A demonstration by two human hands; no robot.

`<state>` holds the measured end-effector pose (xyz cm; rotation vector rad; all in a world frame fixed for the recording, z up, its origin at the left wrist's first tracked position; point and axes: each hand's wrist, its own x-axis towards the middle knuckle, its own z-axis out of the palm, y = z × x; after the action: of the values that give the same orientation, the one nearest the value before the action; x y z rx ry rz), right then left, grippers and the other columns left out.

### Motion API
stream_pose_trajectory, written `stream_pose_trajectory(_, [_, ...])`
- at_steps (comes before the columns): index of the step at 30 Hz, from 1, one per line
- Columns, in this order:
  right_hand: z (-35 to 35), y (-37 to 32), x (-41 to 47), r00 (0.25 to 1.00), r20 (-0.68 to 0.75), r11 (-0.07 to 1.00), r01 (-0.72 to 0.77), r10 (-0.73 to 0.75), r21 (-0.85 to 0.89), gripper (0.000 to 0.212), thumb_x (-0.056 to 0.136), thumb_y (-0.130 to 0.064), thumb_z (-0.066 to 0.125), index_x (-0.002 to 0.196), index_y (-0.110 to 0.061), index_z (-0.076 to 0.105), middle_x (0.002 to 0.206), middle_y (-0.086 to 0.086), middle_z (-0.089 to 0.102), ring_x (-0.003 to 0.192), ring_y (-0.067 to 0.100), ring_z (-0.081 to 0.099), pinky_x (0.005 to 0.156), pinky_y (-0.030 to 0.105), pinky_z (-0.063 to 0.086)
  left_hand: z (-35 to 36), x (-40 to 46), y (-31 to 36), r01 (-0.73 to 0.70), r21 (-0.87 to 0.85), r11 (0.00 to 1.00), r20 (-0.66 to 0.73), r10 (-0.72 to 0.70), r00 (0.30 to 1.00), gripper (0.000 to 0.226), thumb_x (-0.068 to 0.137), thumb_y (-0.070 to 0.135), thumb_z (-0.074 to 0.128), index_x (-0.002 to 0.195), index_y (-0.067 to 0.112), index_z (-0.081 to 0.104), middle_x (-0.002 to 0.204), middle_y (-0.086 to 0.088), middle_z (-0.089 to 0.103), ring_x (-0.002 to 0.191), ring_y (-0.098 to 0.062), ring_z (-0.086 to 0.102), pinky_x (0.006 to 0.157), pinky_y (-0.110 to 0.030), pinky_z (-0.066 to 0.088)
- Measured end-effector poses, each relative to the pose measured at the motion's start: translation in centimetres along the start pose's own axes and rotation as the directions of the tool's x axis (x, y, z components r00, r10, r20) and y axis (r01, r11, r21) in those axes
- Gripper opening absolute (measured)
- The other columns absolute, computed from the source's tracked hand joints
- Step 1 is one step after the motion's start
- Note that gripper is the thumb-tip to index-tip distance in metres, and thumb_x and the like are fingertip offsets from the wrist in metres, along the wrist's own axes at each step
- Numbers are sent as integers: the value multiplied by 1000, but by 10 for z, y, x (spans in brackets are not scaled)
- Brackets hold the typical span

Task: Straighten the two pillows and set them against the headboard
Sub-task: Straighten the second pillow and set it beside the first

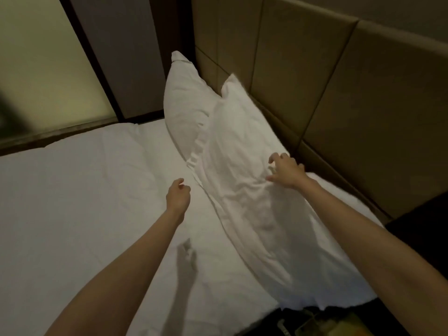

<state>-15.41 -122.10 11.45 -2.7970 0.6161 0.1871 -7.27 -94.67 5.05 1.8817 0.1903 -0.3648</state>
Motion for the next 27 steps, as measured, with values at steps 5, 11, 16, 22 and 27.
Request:
stream_pose_trajectory(5, [34,36,6,986,132,990,-113,101,87,91,75,-47,72,147,-31,18,157,7,14,141,39,19,106,63,20,5,4,0,-32,103,994,27,29,999,43,95,11,38,137,13,47,138,-10,50,111,-21,49,87,-29,36])
stream_pose_trajectory(11, [49,72,-5,956,-52,957,-290,288,-19,78,75,-46,71,138,-19,33,144,13,37,129,36,38,99,50,34,29,9,22,-275,406,872,213,202,956,40,92,10,40,130,8,53,134,-12,56,121,-27,53,101,-37,42])
stream_pose_trajectory(16, [64,90,-18,886,22,885,-460,463,-67,86,69,-52,74,133,-10,35,133,14,50,122,33,48,95,47,36,70,22,53,-571,658,490,481,310,820,39,93,17,41,130,12,52,134,-11,52,120,-30,51,100,-43,40])
stream_pose_trajectory(22, [45,91,-49,992,113,902,-106,64,418,22,77,-10,65,98,-5,63,101,13,66,92,31,63,76,41,50,118,40,86,-742,634,-218,763,332,554,55,91,19,49,143,17,32,148,-10,35,129,-32,39,102,-44,35])
stream_pose_trajectory(27, [13,61,-61,992,-39,912,126,-120,390,20,81,-7,61,65,3,56,64,16,62,59,29,59,53,45,43,147,56,124,-666,509,-545,856,396,331,88,86,13,62,151,25,3,159,-7,17,134,-35,35,102,-46,39])
